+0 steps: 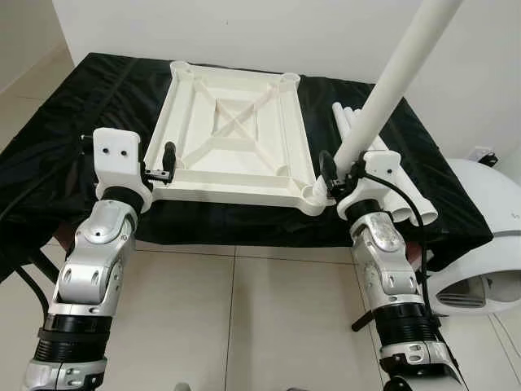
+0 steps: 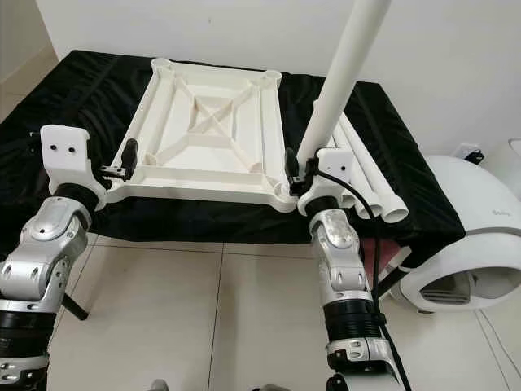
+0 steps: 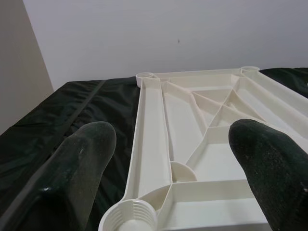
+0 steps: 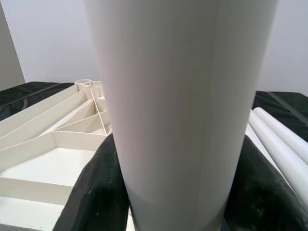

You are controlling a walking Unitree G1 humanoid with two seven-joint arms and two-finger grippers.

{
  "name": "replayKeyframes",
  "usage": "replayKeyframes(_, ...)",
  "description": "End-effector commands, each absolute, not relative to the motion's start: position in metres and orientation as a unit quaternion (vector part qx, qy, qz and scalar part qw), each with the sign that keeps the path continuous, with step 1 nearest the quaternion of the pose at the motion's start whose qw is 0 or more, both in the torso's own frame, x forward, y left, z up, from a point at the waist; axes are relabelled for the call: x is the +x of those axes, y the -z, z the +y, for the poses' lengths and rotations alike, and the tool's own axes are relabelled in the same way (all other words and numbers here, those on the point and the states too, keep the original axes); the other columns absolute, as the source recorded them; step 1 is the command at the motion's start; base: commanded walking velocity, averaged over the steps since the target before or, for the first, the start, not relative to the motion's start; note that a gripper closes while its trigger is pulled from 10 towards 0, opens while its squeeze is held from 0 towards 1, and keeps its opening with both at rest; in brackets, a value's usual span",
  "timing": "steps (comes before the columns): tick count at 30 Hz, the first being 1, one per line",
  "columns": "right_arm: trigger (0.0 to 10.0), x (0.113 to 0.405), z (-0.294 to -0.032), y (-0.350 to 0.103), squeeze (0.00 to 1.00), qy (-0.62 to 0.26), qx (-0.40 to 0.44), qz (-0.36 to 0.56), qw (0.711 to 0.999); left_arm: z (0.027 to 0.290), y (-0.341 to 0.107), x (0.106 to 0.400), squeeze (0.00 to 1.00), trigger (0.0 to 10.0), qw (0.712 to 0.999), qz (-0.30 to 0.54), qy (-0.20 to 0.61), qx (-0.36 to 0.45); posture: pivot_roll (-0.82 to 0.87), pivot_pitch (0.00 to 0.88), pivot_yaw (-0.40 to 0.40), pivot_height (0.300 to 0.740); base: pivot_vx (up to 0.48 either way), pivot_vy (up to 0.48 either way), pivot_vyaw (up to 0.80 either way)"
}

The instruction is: Building children table

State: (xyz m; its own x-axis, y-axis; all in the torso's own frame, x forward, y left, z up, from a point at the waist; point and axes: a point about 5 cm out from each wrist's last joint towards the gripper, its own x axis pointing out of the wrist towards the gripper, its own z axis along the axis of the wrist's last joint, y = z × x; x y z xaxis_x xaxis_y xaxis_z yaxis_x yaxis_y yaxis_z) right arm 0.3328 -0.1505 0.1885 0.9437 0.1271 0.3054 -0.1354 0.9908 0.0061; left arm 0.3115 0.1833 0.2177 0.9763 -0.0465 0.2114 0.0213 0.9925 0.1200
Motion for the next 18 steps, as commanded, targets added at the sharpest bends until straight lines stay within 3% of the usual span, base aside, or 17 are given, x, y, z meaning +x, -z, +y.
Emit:
replayKeyframes(1, 10.0, 0.33, -0.163, -0.196, 0.0, -0.045, 0.004, -0.175, 0.983, 0.185, -0.216, 0.309, 0.0, 10.0, 0.993, -0.101, 0.022, 0.051, 0.01, 0.053, -0.045, 0.74, 0.0, 0.0, 0.0)
replayKeyframes(11, 10.0, 0.318, -0.171, -0.206, 0.0, -0.035, -0.008, -0.211, 0.977, 0.179, -0.217, 0.301, 0.0, 10.0, 0.991, -0.105, 0.08, 0.026, 0.0, 0.057, -0.038, 0.74, 0.0, 0.0, 0.0)
replayKeyframes(18, 10.0, 0.318, -0.166, -0.206, 0.0, -0.043, -0.013, -0.209, 0.977, 0.18, -0.22, 0.302, 0.0, 10.0, 0.99, -0.11, 0.084, 0.02, 0.01, 0.055, -0.041, 0.74, 0.259, 0.0, 0.0)
